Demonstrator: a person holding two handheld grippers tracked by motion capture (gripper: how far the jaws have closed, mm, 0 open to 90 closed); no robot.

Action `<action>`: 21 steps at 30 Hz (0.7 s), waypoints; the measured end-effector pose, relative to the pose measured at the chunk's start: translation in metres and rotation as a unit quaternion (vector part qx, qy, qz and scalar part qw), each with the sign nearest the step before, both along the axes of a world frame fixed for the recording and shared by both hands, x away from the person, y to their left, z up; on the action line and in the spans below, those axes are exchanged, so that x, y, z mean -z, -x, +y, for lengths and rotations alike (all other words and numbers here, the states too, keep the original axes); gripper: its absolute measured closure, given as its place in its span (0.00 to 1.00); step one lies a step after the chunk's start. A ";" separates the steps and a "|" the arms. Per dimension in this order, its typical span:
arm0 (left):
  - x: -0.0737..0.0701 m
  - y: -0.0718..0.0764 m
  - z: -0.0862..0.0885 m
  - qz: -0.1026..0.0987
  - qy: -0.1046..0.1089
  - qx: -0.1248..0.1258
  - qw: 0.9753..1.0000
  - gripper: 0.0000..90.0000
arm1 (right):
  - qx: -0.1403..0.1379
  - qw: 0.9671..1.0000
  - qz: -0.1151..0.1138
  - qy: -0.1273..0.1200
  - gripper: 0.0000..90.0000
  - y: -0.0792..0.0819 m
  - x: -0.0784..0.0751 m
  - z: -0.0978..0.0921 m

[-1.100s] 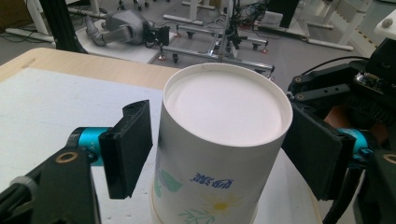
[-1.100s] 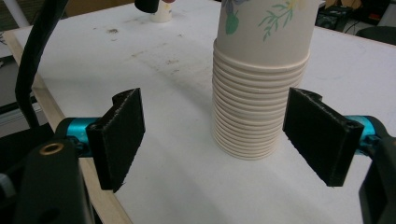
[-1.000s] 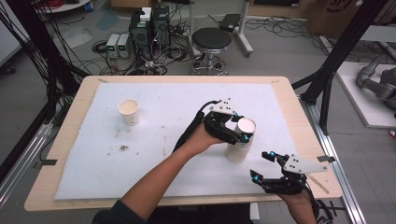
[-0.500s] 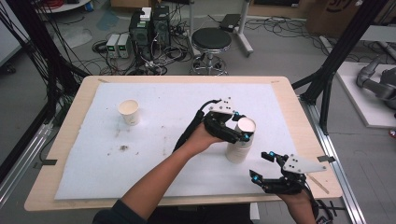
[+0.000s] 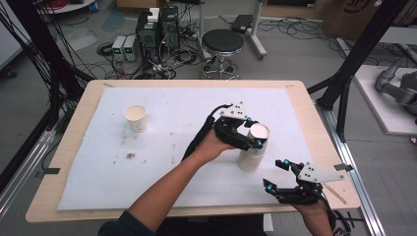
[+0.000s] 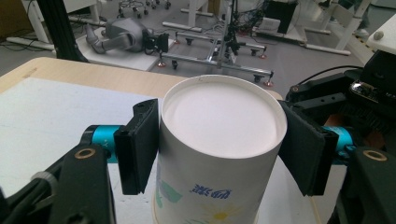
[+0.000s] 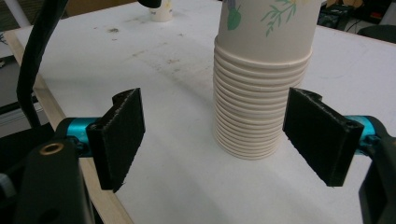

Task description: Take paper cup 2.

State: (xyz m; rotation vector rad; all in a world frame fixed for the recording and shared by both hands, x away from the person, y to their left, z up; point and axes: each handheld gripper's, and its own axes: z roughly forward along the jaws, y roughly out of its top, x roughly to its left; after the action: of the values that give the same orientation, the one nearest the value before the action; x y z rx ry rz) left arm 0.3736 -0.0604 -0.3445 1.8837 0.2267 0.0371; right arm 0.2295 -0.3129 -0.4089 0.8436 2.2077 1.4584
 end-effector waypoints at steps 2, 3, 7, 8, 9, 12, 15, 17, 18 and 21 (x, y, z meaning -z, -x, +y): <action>0.000 0.000 0.000 0.000 0.000 0.000 1.000 0.37 | 0.000 1.000 0.001 0.000 0.24 0.000 0.000 0.000; 0.000 0.000 0.000 0.000 0.000 0.000 1.000 0.37 | 0.000 1.000 0.002 0.000 0.24 0.000 0.000 0.000; 0.000 0.000 0.000 -0.002 -0.001 -0.001 1.000 0.38 | 0.000 1.000 0.003 0.000 0.24 0.000 0.000 0.000; -0.001 0.001 0.000 -0.004 0.000 0.000 1.000 0.38 | 0.000 1.000 0.002 0.000 0.24 0.000 0.000 0.000; -0.001 0.001 0.000 -0.005 0.000 -0.001 1.000 0.38 | 0.000 1.000 0.002 0.000 0.24 0.000 0.000 0.000; -0.002 0.002 0.000 -0.007 0.006 -0.001 1.000 0.38 | 0.000 1.000 0.002 0.000 0.24 0.000 0.000 0.000; -0.002 0.002 0.000 -0.007 0.009 -0.002 1.000 0.38 | 0.000 1.000 0.003 0.000 0.24 0.000 0.000 0.000; -0.002 0.002 0.000 -0.006 0.011 -0.002 1.000 0.38 | 0.000 1.000 0.003 0.000 0.24 0.000 0.000 0.001; -0.002 0.001 0.000 -0.004 0.013 -0.003 1.000 0.38 | 0.001 1.000 0.002 0.000 0.24 0.000 0.000 0.001; -0.002 0.001 0.000 -0.004 0.013 -0.004 1.000 0.38 | 0.002 1.000 0.003 0.000 0.24 0.000 0.000 0.001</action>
State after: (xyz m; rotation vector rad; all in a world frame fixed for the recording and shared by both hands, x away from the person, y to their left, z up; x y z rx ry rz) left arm 0.3721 -0.0599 -0.3420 1.8575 0.2274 0.0462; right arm 0.2295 -0.3122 -0.4088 0.8524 2.2099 1.4563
